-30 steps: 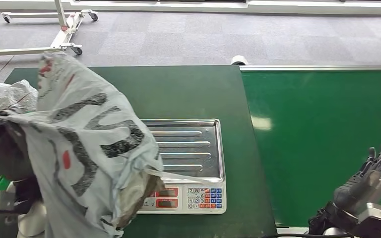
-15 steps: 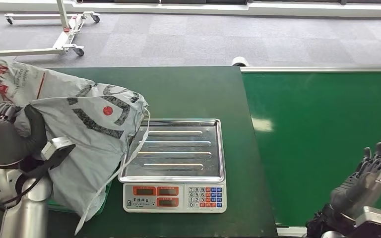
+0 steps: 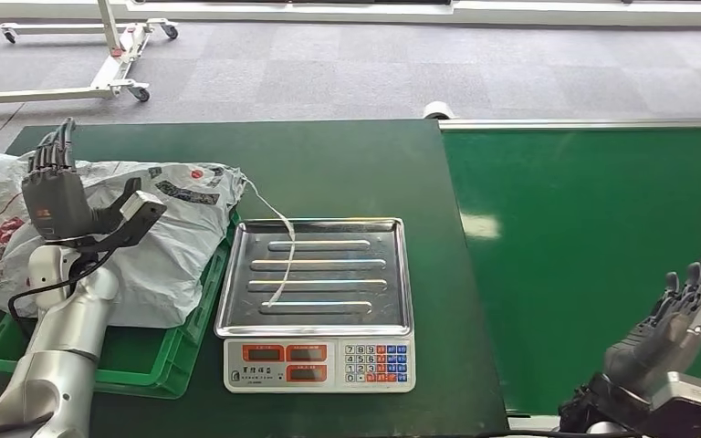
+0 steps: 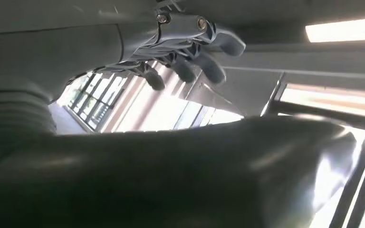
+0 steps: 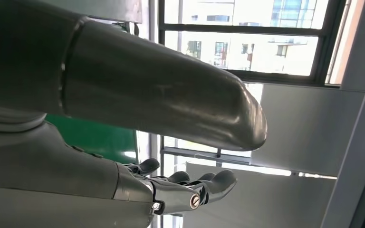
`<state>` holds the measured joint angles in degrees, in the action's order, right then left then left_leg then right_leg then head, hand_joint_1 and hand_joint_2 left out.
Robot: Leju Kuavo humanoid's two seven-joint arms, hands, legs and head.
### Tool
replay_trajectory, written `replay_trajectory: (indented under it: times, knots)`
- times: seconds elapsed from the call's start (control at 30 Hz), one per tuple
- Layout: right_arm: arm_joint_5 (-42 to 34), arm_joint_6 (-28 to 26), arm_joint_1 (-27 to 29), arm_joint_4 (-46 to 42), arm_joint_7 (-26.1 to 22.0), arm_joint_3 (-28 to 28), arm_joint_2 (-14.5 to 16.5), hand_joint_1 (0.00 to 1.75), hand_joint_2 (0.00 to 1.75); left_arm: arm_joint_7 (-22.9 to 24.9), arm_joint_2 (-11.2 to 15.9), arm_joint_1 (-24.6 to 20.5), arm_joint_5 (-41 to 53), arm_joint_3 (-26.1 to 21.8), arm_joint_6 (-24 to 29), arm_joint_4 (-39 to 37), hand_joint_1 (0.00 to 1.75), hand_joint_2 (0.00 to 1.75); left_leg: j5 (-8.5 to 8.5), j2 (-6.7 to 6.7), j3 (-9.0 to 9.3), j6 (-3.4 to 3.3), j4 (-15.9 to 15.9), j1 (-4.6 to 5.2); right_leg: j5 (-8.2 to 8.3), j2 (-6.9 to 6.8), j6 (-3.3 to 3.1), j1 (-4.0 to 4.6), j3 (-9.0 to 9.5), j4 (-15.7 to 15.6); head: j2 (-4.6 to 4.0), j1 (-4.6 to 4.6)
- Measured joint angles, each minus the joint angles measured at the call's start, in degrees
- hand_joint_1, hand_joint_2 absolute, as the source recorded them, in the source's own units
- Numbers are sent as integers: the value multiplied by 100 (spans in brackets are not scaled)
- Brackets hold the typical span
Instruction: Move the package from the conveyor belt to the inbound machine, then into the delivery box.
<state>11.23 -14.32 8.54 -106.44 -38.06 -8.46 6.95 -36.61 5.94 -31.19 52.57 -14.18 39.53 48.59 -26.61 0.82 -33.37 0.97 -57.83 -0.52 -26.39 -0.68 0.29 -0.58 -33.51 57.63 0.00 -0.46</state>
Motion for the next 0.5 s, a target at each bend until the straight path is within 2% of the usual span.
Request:
replay_trajectory:
  times: [0.07, 0.2, 0.3, 0.33, 0.4, 0.47, 0.5]
  knots:
    - [-44, 23, 99, 1, -27, -2, 1, 0, 0, -229, -124, 519, -885, -19, 25, 977, 0, 0, -13, 19, 1, 0, 0, 0, -5, 20, 1, 0, -6, 0, 0, -1]
    - [-86, 27, 233, 1, -86, -22, 3, 0, 0, -354, -466, 1685, -2457, -62, 37, 3780, 0, 0, -37, 48, 4, -9, -1, 0, -21, 56, 10, -2, -11, -5, 0, -1]
    - [-118, -17, 358, -25, -125, -63, 26, 0, 0, -368, -539, 2344, -3555, 217, -141, 5353, 0, 0, -50, 36, 11, -13, -1, 3, -40, 43, 22, -5, 0, -9, 0, -2]
    - [-120, -1, 400, -47, -127, -79, 42, 0, 0, -357, -549, 2519, -3802, 381, -341, 5705, 0, 0, -53, 28, 12, -14, -1, 3, -46, 34, 25, -4, 4, -9, 0, -1]
    - [-77, 94, 447, -115, -106, -98, 81, 0, 0, -318, -618, 2783, -3981, 706, -1096, 6143, 0, 0, -56, 17, 13, -19, -1, 4, -54, 19, 29, -6, 14, -10, 0, -1]
    - [19, 238, 475, -222, -43, -101, 156, 0, 0, -207, -811, 3045, -3775, 1047, -1995, 6319, 0, 0, -56, 14, 18, -20, -1, 5, -53, 16, 30, -7, 23, -9, 0, -1]
    - [44, 274, 481, -251, -23, -101, 177, 0, 0, -170, -868, 3112, -3686, 1128, -2185, 6343, 0, 0, -56, 14, 19, -21, -1, 6, -52, 16, 29, -7, 24, -9, 0, -1]
